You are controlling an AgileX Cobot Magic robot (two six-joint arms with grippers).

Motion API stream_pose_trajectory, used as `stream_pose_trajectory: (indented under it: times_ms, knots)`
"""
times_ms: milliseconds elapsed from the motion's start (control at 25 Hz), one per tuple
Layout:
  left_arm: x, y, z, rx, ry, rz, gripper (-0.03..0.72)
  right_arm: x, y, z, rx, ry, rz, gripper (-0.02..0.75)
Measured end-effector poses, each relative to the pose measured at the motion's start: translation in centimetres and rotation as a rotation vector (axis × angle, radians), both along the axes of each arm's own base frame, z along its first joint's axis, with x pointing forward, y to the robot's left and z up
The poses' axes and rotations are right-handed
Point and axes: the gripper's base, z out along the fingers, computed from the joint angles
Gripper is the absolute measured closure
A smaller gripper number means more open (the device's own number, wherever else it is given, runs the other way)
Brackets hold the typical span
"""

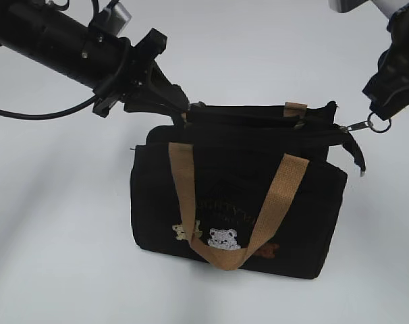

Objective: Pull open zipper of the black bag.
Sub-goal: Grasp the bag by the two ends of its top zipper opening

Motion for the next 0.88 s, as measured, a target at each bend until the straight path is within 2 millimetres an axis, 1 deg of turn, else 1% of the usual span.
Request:
stream_pose_trajectory:
  times_ms: [280,560,600,640,680,720,760,840,880]
  knots:
    - [0.0,0.0,0.0,0.001,0.000,-0.001,0.662,0.6,-2.0,0.0,0.024,0.014,-0.085,0.738]
    - [0.0,0.0,0.0,0.001,0.000,-0.001,0.662,0.6,-2.2,0.0,0.040,0.020,-0.114,0.738]
    - [0.0,0.0,0.0,0.001,0.002,-0.004,0.662,0.6,-2.1,0.0,0.045,0.021,-0.115,0.728]
    - [-0.1,0.0,0.0,0.000,0.005,-0.008,0.660,0.6,-2.1,0.0,0.048,0.022,-0.118,0.705]
    - [-0.2,0.0,0.0,-0.003,0.011,-0.015,0.652,0.6,-2.1,0.0,0.051,0.023,-0.122,0.658]
    - [-0.2,0.1,0.0,-0.005,0.019,-0.022,0.633,0.6,-2.1,0.0,0.054,0.024,-0.127,0.594]
    - [-0.3,0.2,0.1,-0.007,0.029,-0.035,0.600,0.6,-2.0,0.0,0.062,0.027,-0.135,0.530]
    - [-0.7,0.7,0.4,0.010,0.027,-0.068,0.508,0.6,-1.9,0.0,0.084,0.034,-0.159,0.374]
    - [-1.0,1.0,0.9,0.029,0.013,-0.088,0.449,0.5,-1.8,0.1,0.100,0.036,-0.167,0.313]
